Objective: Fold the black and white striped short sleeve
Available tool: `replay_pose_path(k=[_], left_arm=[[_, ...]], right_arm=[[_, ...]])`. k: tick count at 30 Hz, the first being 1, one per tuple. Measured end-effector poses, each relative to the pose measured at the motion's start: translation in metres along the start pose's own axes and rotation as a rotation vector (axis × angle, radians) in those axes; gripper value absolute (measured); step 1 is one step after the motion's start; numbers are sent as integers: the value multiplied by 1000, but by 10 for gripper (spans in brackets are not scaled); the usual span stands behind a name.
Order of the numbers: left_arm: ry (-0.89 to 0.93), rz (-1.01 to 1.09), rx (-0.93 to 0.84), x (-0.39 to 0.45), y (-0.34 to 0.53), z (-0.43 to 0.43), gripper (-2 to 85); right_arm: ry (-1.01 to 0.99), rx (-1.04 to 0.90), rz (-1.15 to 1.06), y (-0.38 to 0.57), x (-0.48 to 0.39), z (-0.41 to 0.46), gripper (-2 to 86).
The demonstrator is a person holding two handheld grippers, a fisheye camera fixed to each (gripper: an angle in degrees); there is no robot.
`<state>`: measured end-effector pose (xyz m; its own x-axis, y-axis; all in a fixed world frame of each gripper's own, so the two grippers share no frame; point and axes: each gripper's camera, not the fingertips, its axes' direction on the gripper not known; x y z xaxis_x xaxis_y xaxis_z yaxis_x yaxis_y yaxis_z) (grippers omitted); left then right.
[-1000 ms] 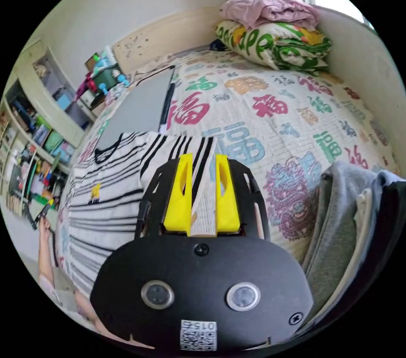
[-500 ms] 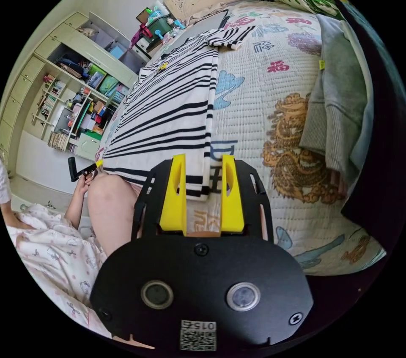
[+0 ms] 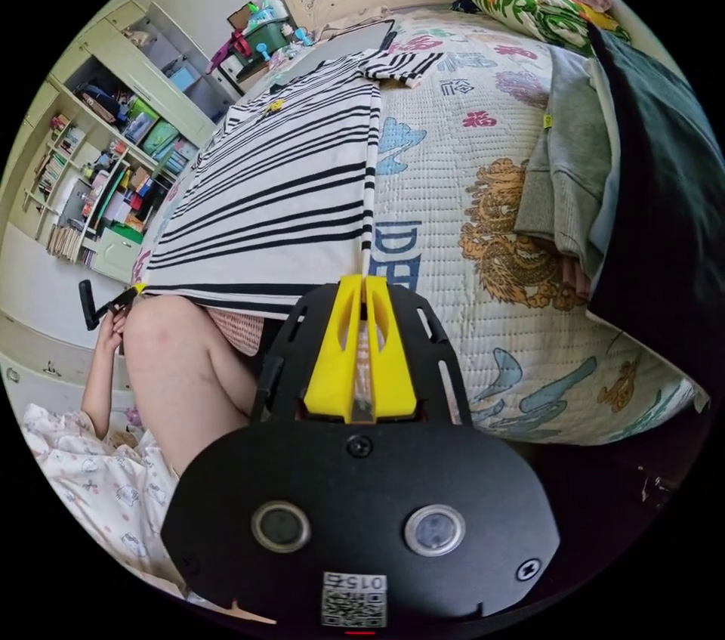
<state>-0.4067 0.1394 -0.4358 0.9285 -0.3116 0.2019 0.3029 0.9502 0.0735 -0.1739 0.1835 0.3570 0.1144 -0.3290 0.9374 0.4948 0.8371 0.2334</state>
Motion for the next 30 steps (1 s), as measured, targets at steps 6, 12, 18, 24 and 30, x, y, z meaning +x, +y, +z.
replay_pose_path(k=[6, 12, 18, 24, 30], left_arm=[[-139, 117, -132, 9, -1, 26, 0], [-272, 313, -329, 26, -19, 70, -3], [-317, 414, -374, 20, -12, 89, -2], [-222, 377, -419, -17, -18, 103, 1], [-211, 389, -454, -40, -18, 121, 2]], right_arm=[[203, -89, -112, 7, -60, 42, -1], [490, -196, -286, 4, -133, 92, 0], [558, -290, -319, -9, -166, 126, 1], [393, -283, -185, -21, -158, 124, 1], [334, -305, -141, -33, -165, 129, 0]])
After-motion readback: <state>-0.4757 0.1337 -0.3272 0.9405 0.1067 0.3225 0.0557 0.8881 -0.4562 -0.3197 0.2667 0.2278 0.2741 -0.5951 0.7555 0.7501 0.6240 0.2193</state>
